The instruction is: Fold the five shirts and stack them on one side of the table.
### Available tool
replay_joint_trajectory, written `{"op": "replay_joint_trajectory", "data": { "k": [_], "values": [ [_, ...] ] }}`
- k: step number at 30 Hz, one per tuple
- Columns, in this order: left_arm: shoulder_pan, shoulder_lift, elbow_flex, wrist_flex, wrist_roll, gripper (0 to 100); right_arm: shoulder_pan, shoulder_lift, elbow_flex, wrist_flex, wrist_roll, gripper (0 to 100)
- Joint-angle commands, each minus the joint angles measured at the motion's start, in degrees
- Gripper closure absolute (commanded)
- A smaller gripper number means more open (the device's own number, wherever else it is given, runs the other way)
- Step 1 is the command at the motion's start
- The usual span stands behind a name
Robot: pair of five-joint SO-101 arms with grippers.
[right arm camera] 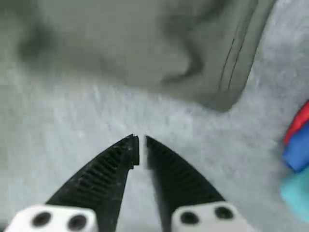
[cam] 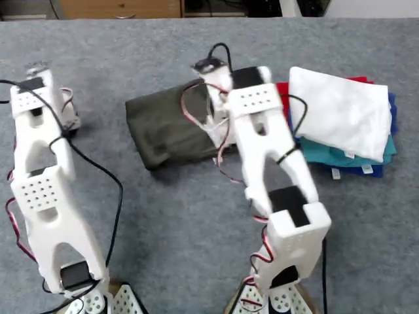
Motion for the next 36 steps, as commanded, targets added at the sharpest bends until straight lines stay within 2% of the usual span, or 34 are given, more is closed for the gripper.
{"op": "replay_joint_trajectory", "data": {
  "k": [1, 4, 6, 10, 17, 20, 25, 29, 36],
  "values": [
    [0.18, -0.92, -0.97, -1.93, -0.44, 98, -3.21, 2.33, -1.27, -9.58, -18.37, 75.4],
    [1.14, -0.92, -0.97, -1.93, -0.44, 98, -5.67, 8.4, -4.09, -17.32, -28.57, 60.7],
    [1.14, -0.92, -0.97, -1.93, -0.44, 98, -6.55, 13.49, -7.6, -19.16, -31.56, 56.7],
    [0.79, -0.92, -0.97, -3.16, -0.44, 98, -6.37, 24.57, -15.96, -18.64, -36.75, 56.5],
    [0.97, -0.92, -0.97, -3.16, -0.62, 98, -3.12, 41.19, -35.91, -15.3, -37.19, 57.0],
    [1.23, -0.92, -0.97, -3.34, -0.7, 98, -3.21, 46.02, -46.02, -8.44, -37.1, 67.0],
    [1.32, -0.92, -0.97, -5.01, -0.7, 98, -4.0, 51.56, -62.29, 2.46, -30.51, 99.8],
    [1.32, -0.92, -0.97, -5.1, -0.7, 98, -2.86, 54.2, -73.89, 9.76, -28.92, 97.0],
    [1.23, -0.84, -0.97, -5.1, -0.79, 98, 3.21, 54.11, -83.12, 10.2, -20.57, 99.5]
  ]
}}
